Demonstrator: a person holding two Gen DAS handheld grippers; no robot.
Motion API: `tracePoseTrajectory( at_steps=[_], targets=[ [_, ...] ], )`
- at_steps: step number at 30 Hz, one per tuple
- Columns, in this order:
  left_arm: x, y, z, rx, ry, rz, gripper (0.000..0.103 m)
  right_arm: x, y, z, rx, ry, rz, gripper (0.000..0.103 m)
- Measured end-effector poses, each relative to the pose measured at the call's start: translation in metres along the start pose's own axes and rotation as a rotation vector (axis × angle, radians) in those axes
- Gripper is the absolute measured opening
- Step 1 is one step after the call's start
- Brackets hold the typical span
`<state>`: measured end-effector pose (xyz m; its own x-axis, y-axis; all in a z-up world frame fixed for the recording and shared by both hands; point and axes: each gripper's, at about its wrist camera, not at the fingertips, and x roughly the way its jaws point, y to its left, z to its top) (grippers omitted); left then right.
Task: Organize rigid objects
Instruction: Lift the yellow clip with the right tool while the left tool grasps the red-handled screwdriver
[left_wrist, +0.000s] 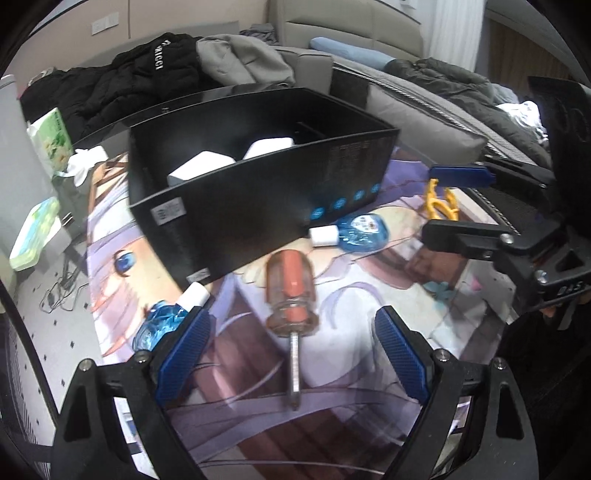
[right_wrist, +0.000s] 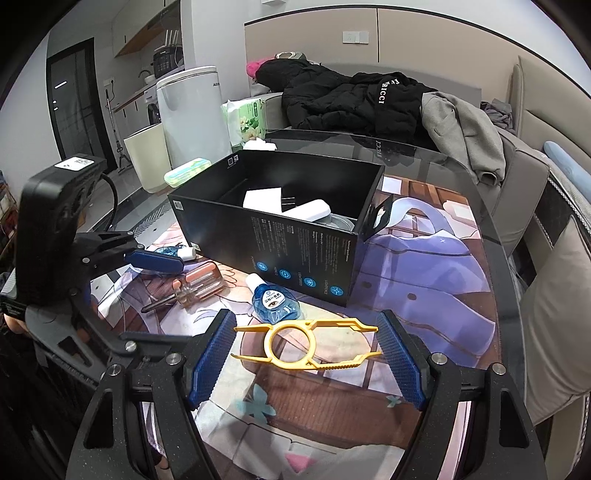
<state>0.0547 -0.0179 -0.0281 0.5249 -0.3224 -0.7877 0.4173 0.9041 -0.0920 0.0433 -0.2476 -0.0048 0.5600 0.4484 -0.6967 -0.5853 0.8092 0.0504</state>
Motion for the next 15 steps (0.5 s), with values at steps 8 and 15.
tracePoseTrajectory(
  at_steps=[8, 15],
  targets=[
    [-0.007, 0.022, -0.002, -0.076, -0.028, 0.064, 0.090, 0.000, -0.002, 0.000, 0.010, -0.001, -0.002, 0.079],
    [-0.002, 0.007, 0.003, -0.027, -0.044, 0.033, 0.074, 0.001, 0.001, 0.001, 0.002, -0.002, 0.004, 0.079]
  ],
)
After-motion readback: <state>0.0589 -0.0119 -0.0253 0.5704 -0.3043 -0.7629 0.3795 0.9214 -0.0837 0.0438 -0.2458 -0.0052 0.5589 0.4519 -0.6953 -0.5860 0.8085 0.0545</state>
